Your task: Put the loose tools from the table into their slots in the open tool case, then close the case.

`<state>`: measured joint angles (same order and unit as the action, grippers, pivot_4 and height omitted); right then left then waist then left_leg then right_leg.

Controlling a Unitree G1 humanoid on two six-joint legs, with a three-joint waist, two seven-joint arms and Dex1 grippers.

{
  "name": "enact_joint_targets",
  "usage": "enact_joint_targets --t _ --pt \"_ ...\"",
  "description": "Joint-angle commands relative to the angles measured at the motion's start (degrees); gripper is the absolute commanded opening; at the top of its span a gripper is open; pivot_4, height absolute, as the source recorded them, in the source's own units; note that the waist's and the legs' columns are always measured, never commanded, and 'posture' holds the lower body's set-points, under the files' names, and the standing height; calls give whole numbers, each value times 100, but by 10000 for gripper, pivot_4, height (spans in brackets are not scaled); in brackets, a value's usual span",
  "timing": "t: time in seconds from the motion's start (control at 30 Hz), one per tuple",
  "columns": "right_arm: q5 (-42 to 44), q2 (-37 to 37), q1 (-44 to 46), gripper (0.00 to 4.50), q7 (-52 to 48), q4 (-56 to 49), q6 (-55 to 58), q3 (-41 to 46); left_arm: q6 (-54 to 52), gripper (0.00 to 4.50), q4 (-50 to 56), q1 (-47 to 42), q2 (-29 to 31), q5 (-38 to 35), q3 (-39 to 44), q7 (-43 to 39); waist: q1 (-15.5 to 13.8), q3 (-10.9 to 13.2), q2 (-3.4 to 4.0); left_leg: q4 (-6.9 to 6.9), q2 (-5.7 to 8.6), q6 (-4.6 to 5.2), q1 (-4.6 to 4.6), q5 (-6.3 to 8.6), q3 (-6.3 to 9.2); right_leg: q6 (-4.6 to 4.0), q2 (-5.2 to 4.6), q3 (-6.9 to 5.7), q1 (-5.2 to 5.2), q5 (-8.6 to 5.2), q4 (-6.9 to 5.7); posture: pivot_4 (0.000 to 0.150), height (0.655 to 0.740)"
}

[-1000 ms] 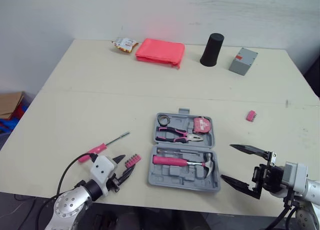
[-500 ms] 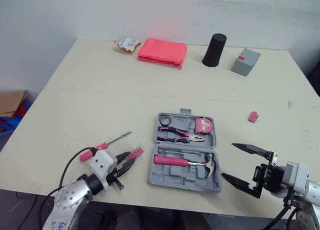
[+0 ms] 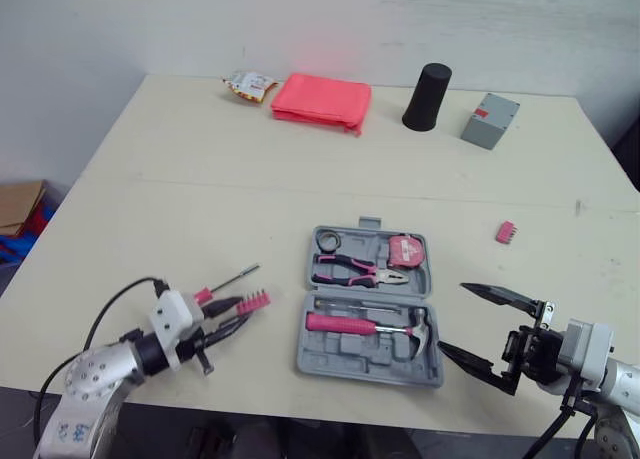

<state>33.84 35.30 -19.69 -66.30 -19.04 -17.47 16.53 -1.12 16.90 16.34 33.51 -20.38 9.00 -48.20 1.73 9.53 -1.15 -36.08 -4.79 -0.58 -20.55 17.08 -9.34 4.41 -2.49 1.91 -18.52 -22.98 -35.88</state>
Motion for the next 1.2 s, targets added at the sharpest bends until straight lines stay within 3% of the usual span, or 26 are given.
enact_joint_targets --t 0.03,0.3,0.53,1.2 --pt "19 26 -73 45000 82 -273 -7 110 29 6526 335 -152 24 -244 -8 -143 -19 3 -5 -1 1 3 0 1 2 0 -2 -2 0 0 -1 1500 7400" --pt "-38 2 -258 45000 195 -484 -3 64 -511 6526 997 -1168 996 15 -695 -883 3 1 1 5 1 6 4 -5 7 1 1 -6 4 2 -9 1500 7400" --pt "80 56 -648 45000 170 -699 103 143 -2408 6526 1755 -2271 1471 315 -1685 -627 -12 6 1 0 0 -8 -4 -7 -2 2 8 3 -5 0 -5 1500 7400" --pt "307 31 -1361 45000 269 -1384 312 444 -3683 6526 2054 -2991 1271 1384 -3076 -49 -15 11 3 -5 -2 -11 1 -12 -1 11 11 10 -3 -5 -11 1500 7400"
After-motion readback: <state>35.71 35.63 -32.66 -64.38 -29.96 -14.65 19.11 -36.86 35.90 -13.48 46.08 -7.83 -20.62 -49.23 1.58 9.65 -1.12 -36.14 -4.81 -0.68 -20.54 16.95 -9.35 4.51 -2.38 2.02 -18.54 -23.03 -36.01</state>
